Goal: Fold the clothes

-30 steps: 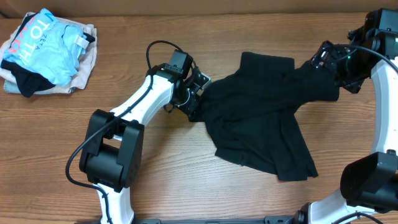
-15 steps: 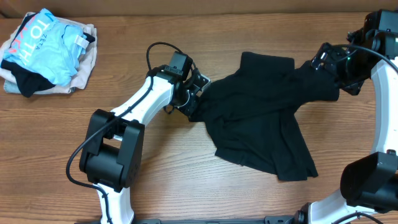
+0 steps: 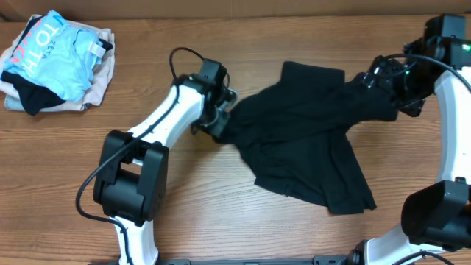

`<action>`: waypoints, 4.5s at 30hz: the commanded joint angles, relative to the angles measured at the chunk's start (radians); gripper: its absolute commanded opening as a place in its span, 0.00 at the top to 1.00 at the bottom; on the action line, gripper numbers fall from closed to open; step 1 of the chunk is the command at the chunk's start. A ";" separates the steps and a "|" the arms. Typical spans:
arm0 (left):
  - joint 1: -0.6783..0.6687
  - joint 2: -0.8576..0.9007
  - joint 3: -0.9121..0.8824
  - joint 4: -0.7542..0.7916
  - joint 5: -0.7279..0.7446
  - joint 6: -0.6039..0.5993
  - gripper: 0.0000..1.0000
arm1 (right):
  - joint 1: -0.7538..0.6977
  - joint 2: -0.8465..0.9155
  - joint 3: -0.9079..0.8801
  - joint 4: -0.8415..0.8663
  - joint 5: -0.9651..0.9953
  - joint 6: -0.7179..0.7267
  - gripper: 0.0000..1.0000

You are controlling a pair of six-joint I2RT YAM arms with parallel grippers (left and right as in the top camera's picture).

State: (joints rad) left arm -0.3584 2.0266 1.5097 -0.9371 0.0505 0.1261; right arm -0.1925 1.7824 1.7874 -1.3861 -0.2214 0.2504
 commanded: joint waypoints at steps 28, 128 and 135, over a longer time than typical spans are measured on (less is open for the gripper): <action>0.191 -0.040 0.707 -0.579 -0.364 -0.134 0.96 | 0.597 -0.002 -0.678 0.399 -0.003 0.101 0.51; 0.201 -0.060 1.055 -0.752 -0.145 -0.216 0.96 | 0.400 -0.259 0.158 -0.130 0.253 0.003 0.96; 0.201 -0.151 1.100 -0.752 -0.166 -0.216 0.96 | 0.258 -0.259 0.500 -0.291 0.257 -0.033 0.96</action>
State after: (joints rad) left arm -0.1631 1.9575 2.5729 -1.6878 -0.0723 -0.0765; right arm 0.0982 1.5356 2.2059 -1.6520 0.0071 0.2493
